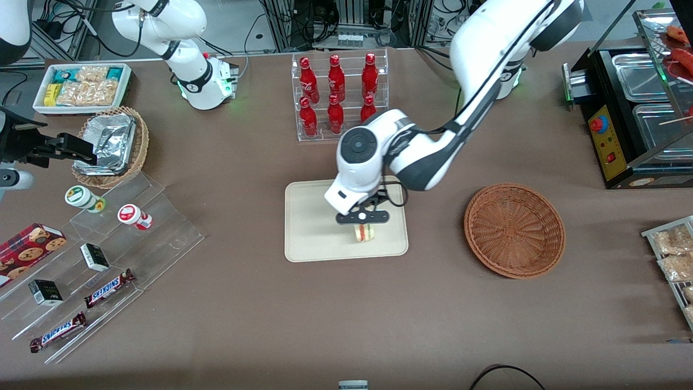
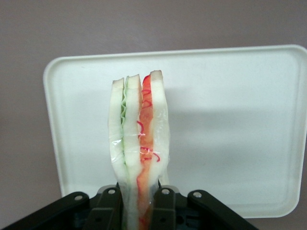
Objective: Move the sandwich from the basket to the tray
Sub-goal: 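Lift the sandwich and carry it over the beige tray, then lower the sandwich onto the tray and open the left gripper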
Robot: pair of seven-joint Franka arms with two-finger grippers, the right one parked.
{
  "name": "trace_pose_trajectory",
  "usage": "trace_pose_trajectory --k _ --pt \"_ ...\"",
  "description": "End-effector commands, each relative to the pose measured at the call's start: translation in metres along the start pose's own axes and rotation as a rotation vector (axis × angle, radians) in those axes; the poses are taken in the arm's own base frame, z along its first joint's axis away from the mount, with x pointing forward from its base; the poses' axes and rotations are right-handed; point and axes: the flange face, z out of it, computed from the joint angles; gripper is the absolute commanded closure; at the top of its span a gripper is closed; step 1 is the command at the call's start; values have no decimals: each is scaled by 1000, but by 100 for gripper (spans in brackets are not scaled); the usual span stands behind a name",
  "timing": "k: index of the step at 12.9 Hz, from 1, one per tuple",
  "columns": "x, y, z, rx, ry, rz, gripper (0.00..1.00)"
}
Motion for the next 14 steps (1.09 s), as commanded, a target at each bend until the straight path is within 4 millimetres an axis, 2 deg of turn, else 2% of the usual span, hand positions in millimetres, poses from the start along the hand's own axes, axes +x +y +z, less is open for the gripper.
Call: trace_pose_trajectory --k 1,4,6,10,14 --pt "-1 18 24 8 8 10 100" --pt "-6 24 47 29 6 35 100" --pt "-15 33 49 38 21 61 100" --pt "-2 36 61 4 38 47 100" --pt "-9 42 73 30 43 57 98"
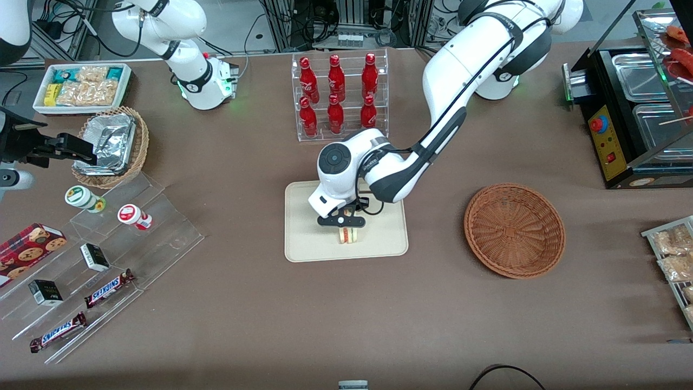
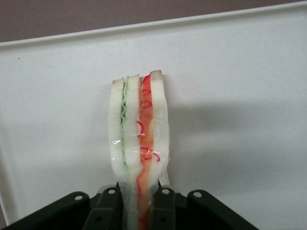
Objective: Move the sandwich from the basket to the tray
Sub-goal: 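Lower the sandwich onto the tray and open the left gripper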
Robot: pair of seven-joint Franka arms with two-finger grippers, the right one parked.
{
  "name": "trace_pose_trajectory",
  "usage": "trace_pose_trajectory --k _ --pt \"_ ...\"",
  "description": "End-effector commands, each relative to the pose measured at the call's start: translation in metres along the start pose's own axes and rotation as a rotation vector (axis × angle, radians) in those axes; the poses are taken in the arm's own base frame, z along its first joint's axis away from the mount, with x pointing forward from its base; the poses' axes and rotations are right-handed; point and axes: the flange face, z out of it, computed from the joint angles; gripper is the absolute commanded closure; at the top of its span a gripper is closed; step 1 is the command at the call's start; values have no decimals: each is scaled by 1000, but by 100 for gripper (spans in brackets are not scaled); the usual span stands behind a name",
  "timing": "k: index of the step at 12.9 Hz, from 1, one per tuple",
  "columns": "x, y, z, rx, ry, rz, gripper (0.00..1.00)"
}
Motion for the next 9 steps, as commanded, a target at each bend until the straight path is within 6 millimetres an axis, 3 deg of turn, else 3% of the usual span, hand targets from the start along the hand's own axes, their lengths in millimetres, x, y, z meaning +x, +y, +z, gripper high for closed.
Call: trace_pose_trajectory --k 1,2,6,9 --pt "1 11 0 14 34 -2 54" --pt "0 11 1 15 33 -3 1" --pt "4 7 -16 7 43 -39 0" --pt "16 -11 -70 -13 69 -133 0"
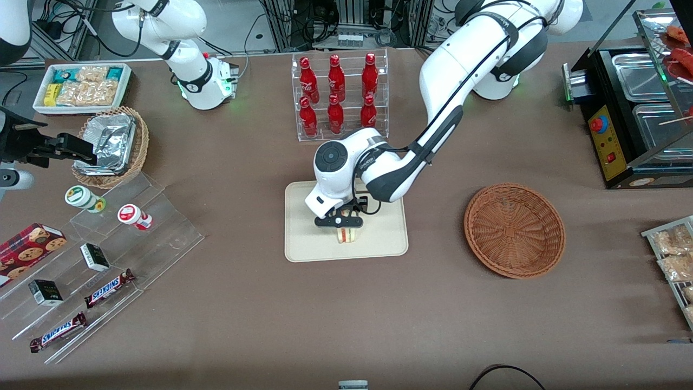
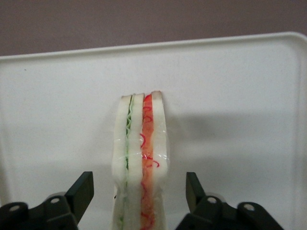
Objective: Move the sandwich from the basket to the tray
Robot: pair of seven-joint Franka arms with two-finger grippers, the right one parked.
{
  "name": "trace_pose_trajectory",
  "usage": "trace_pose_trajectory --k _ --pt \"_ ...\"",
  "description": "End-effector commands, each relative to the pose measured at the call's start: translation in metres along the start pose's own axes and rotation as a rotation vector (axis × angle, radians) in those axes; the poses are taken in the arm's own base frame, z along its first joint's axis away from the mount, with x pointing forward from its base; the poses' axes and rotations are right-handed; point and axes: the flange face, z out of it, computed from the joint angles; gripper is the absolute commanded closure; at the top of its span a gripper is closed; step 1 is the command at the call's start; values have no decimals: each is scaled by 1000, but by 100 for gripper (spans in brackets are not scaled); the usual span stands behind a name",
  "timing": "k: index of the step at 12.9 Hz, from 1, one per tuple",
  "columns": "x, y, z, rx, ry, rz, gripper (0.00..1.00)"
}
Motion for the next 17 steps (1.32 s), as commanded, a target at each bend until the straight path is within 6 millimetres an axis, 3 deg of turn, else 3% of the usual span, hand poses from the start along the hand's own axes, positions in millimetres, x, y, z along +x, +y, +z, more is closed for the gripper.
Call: trace_pose_trajectory --k 1,2,4,5,7,10,17 --pt "13 -22 -66 22 30 -102 0" --pt "13 -30 -97 35 40 -113 0" --pt "26 -82 -147 66 6 -198 0" --pt "25 -109 -175 56 -3 -238 0" --pt "12 -162 -210 86 36 -279 0" --pt "4 -219 -236 116 49 -275 0" --pt "33 -378 -298 55 -54 -164 0"
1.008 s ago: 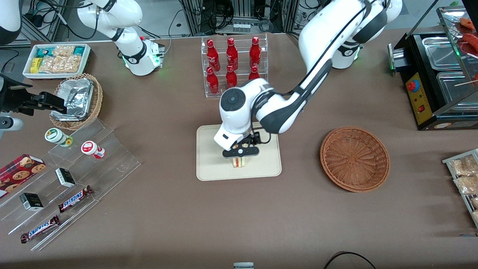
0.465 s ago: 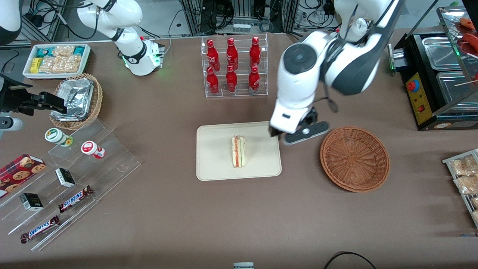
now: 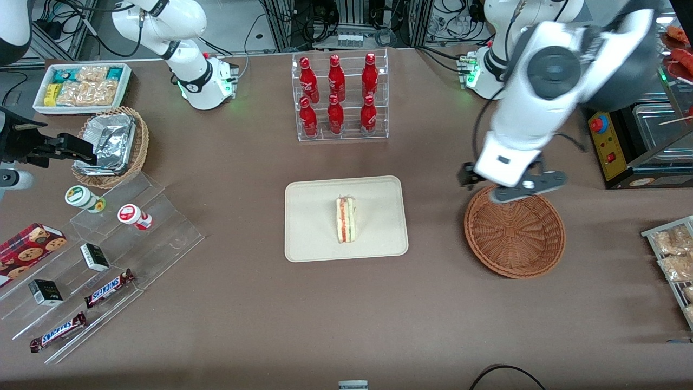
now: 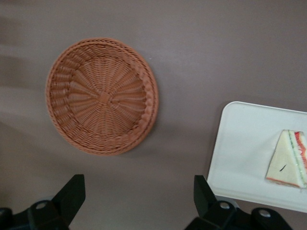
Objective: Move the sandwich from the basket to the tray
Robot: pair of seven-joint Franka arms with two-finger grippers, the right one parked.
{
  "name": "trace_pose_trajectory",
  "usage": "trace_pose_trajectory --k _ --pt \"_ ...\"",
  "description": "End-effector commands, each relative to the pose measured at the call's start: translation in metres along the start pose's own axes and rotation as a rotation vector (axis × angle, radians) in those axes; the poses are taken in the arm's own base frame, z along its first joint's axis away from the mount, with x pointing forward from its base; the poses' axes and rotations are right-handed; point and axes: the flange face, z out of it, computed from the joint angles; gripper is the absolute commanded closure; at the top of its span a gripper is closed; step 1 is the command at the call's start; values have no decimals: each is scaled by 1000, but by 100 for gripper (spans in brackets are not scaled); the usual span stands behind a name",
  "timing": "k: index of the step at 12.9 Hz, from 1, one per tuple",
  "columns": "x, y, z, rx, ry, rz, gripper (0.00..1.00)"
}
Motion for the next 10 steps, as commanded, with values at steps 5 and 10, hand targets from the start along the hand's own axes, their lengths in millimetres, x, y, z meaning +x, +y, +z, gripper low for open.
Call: trace_pose_trajectory --k 5,10 --pt "9 -79 -38 -50 -37 52 0" --pt "13 -147 -57 -56 -37 93 0"
